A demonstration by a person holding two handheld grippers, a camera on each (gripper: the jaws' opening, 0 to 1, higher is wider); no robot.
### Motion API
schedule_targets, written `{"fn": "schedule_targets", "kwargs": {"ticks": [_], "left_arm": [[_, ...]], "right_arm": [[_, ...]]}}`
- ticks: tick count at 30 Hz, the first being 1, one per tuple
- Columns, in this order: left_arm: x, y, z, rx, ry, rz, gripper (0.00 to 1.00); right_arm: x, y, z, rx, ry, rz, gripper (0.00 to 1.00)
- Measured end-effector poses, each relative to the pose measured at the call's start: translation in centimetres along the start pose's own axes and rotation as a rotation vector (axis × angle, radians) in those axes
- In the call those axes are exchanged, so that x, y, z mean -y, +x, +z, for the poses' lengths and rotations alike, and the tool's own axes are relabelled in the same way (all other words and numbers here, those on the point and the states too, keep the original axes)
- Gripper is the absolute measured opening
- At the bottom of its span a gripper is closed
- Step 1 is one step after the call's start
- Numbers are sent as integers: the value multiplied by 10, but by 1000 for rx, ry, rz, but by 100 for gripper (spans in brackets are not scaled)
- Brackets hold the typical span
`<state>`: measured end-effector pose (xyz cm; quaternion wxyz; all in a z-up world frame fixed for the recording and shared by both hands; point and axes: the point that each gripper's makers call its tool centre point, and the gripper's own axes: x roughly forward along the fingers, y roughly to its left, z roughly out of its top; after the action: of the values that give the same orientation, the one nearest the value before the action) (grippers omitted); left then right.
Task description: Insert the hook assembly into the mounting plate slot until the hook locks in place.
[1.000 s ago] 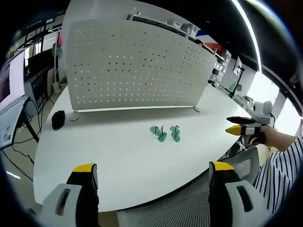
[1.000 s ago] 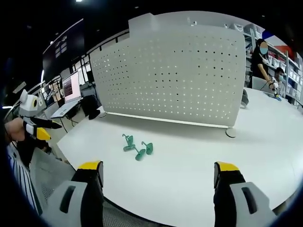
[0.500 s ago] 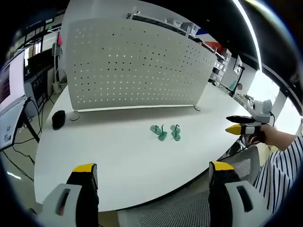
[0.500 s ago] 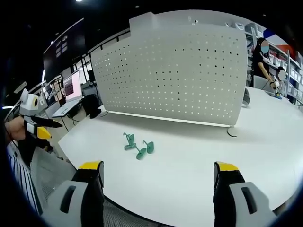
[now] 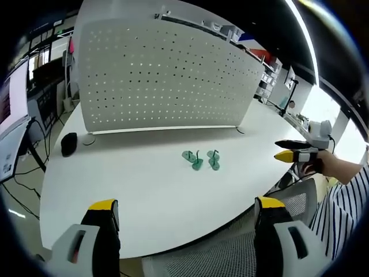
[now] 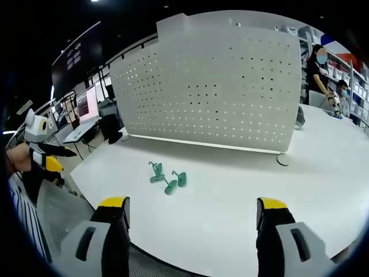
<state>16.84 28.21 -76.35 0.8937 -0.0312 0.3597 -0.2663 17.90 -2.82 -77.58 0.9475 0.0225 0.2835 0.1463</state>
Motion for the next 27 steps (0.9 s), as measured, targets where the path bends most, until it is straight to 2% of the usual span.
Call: {"fn": "schedule_targets", "kwargs": {"ticks": [2, 4, 9, 18, 27], "left_arm": [[-1, 1, -1, -7, 2, 2, 100], [-3, 2, -1, -8, -1, 2, 100], [-3, 4, -1, -15, 0, 0, 100], [-2, 8, -4, -30, -2, -9, 100], [-2, 10, -9, -50, 1, -17, 99]], "right_arm": [[0, 1, 1, 0, -1, 3, 84], [-3, 3, 6, 28, 21, 23, 83], [-5, 10, 6, 9, 16, 34, 78], [-11, 25, 4, -21, 1, 75, 59], [-22, 41, 1, -46, -9, 117, 46]]}}
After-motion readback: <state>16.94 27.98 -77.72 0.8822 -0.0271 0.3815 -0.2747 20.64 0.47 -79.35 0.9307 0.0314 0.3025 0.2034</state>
